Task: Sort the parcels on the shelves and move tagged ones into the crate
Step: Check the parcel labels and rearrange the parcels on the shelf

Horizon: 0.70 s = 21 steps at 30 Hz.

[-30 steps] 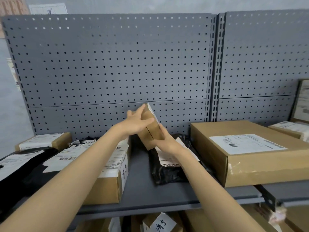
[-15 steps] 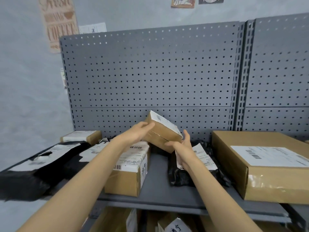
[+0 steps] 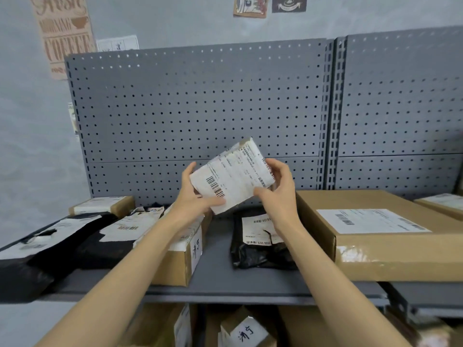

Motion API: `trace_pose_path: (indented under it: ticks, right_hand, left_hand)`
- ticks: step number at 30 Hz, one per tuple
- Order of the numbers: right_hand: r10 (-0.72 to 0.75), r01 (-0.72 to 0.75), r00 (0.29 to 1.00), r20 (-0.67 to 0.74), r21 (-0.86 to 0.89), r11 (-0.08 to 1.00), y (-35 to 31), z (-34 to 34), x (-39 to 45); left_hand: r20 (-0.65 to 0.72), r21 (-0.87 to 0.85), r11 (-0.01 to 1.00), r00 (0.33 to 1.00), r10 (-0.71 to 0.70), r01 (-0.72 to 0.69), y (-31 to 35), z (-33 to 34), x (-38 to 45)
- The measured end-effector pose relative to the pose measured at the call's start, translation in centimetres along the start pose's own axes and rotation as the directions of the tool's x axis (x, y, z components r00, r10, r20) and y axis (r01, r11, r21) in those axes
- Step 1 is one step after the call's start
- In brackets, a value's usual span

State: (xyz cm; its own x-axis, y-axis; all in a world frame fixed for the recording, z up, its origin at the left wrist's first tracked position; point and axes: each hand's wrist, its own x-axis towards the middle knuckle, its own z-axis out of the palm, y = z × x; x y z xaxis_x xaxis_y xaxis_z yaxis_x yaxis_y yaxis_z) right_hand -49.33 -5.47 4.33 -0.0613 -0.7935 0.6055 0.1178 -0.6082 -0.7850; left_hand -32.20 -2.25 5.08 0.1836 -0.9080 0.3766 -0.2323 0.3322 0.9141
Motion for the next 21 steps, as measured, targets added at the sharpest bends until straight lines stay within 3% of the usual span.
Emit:
trace_pose_path:
  ticks: [3, 10, 14, 17, 21]
  right_hand:
    - [-0.078, 0.075, 0.996, -0.042, -0.071, 0.995, -0.7, -1.2, -0.4]
    - [-0.019, 0.017, 0.998, -0.056, -0.033, 0.999, -0.6, -4.1, -1.4]
    - [0.089, -0.078, 0.994, -0.059, 0.169, 0.982, -0.6, -4.9, -2.1]
    - [0.113, -0.108, 0.993, -0.029, 0.144, 0.984, -0.4, -4.9, -2.1]
    - [0.163, -0.171, 0.980, 0.115, 0.059, 0.984, 0.4, -3.2, -2.4]
  left_hand:
    - [0.056, -0.047, 0.996, 0.995, 0.082, -0.079, -0.3, 1.3, -0.7]
    - [0.032, -0.086, 0.992, 0.995, 0.096, -0.093, -0.1, 3.5, -1.7]
    - [0.031, -0.161, 0.987, 0.999, 0.017, -0.012, -0.3, 4.6, -2.4]
    - [0.052, -0.252, 0.964, 0.996, -0.076, 0.086, -0.5, 5.0, -3.2]
    - [0.036, -0.206, 0.958, 0.980, -0.194, 0.197, -0.9, 4.4, -4.3]
